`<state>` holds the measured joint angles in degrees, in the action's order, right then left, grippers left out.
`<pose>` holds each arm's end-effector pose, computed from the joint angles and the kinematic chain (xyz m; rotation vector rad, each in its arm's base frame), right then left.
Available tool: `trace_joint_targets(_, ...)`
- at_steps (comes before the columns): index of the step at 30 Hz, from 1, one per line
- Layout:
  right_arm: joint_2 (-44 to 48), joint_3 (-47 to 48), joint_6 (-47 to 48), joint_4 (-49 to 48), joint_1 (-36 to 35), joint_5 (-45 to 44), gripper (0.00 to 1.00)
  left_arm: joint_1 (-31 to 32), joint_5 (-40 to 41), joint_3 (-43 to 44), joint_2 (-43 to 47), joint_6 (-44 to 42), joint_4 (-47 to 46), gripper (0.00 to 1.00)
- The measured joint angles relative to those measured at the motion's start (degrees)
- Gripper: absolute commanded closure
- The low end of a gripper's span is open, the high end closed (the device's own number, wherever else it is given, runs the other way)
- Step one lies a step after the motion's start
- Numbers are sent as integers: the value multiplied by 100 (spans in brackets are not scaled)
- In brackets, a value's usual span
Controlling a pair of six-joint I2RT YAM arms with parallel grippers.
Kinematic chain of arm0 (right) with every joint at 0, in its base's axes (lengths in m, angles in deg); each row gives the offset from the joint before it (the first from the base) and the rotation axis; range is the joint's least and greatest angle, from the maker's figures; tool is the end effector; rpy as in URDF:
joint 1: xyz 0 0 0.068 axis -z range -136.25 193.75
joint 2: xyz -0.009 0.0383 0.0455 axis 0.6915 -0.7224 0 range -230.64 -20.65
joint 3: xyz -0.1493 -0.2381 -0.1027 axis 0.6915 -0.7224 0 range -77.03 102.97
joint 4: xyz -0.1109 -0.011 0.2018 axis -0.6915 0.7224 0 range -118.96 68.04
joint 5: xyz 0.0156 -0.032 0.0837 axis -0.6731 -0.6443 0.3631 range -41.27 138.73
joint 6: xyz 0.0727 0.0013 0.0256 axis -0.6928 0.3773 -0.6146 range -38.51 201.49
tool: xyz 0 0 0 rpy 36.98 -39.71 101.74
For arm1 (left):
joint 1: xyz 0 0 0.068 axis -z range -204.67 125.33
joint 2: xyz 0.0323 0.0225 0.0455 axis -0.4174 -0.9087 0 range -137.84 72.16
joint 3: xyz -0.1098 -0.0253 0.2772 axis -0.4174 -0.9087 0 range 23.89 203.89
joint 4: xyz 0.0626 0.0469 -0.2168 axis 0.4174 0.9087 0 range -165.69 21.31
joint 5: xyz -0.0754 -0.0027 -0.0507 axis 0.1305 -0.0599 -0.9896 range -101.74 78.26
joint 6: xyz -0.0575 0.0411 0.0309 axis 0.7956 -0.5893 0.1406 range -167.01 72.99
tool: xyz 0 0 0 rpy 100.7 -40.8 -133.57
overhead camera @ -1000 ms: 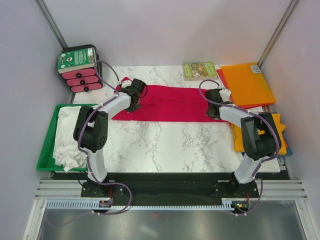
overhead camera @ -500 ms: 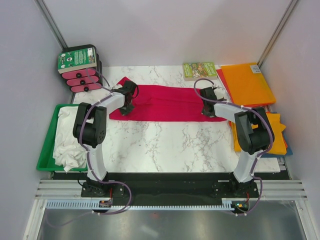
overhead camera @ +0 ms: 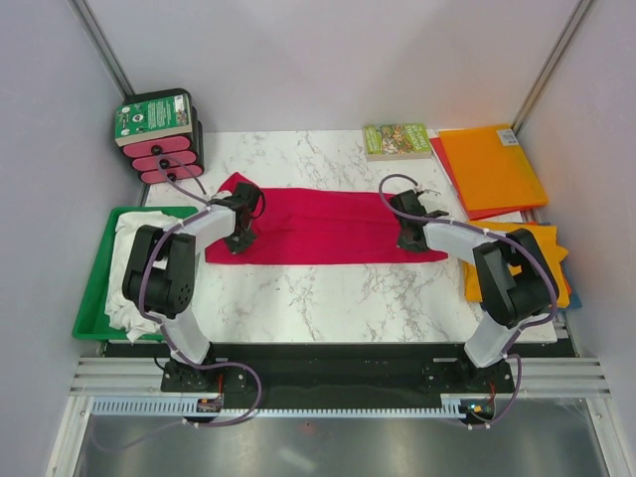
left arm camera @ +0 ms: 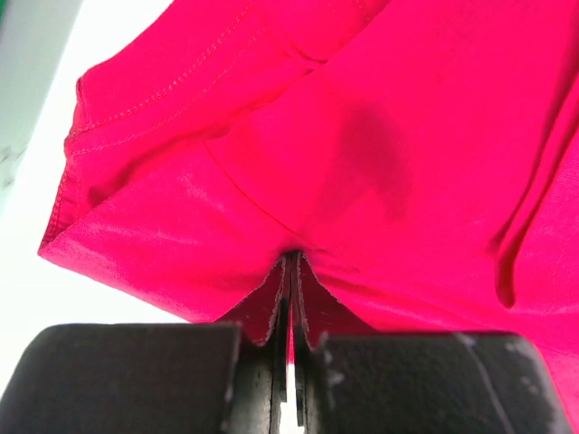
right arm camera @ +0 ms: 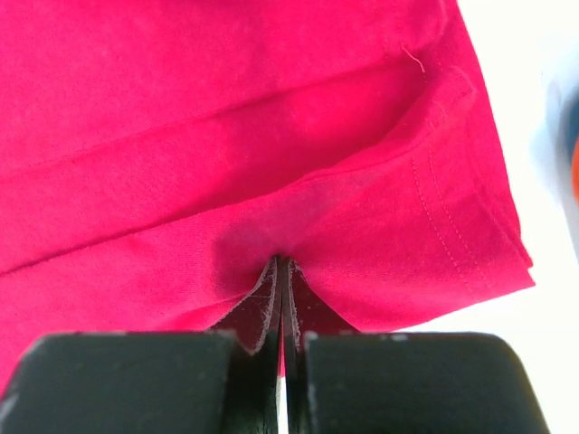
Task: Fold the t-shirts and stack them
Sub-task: Fold the other side of the tshirt into a rectangle, then rotate the tshirt 90 degrees
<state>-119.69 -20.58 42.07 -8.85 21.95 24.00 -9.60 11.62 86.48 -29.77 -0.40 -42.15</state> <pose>0.3106 0.0946 0.1832 0.5174 2.4642 -0.1637 0.3170 -0.0585 0.1823 -0.8048 2.5444 0.2677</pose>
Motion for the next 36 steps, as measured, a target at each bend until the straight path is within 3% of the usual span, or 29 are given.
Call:
trace_joint_targets(3,179,-118,-2,229,-168,7,94,0,4,-192,199,-17,155,65)
trace_joint_targets(4,212,-125,-2,282,-197,4,86,-2,-13,-210,238,-42,227,49)
trace_joint_targets(5,249,-125,20,323,-216,7,79,-2,-42,-210,267,-98,282,41)
trace_joint_targets(6,310,-125,44,332,-229,17,70,-2,-116,-210,313,-131,323,27)
trace_joint_targets(8,503,-122,144,299,-256,125,51,-11,-243,-210,463,-223,374,13)
trace_joint_targets(9,673,-111,251,247,-271,238,46,-11,-332,-227,640,-240,374,4)
trace_joint_targets(10,824,-74,321,195,-310,345,40,-13,-439,-251,857,-262,354,1)
trace_joint_targets(12,997,129,459,114,-426,592,39,-17,-638,-350,1386,-280,208,1)
trace_joint_targets(14,981,503,632,-22,-623,909,60,-17,-833,-455,1884,-280,70,1)
trace_joint_targets(15,905,752,723,-74,-754,1108,72,-20,-911,-509,2107,-282,-9,3)
trace_joint_targets(16,804,955,820,-149,-896,1259,97,-22,-988,-562,2273,-280,-81,5)
trace_joint_targets(17,699,1110,909,-225,-1023,1353,100,-22,-1025,-608,2380,-282,-131,7)
trace_joint_targets(20,356,1366,1060,-472,-1440,1582,100,-22,-1047,-763,2420,-280,-238,32)
trace_joint_targets(21,240,1390,1086,-520,-1558,1668,100,-22,-1049,-822,2389,-273,-240,47)
trace_joint_targets(23,-15,1436,1137,-577,-1751,1818,100,-22,-1049,-944,2302,-221,-243,63)
trace_joint_targets(24,-232,1561,1176,-544,-1853,1908,100,-24,-1054,-986,2243,-201,-236,76)
trace_joint_targets(27,-793,1961,1233,-540,-2013,2022,100,-35,-1060,-1014,1982,-140,-240,98)
trace_joint_targets(36,-1298,2551,1338,-522,-2057,1821,100,-39,-1047,-643,1150,-133,-225,98)
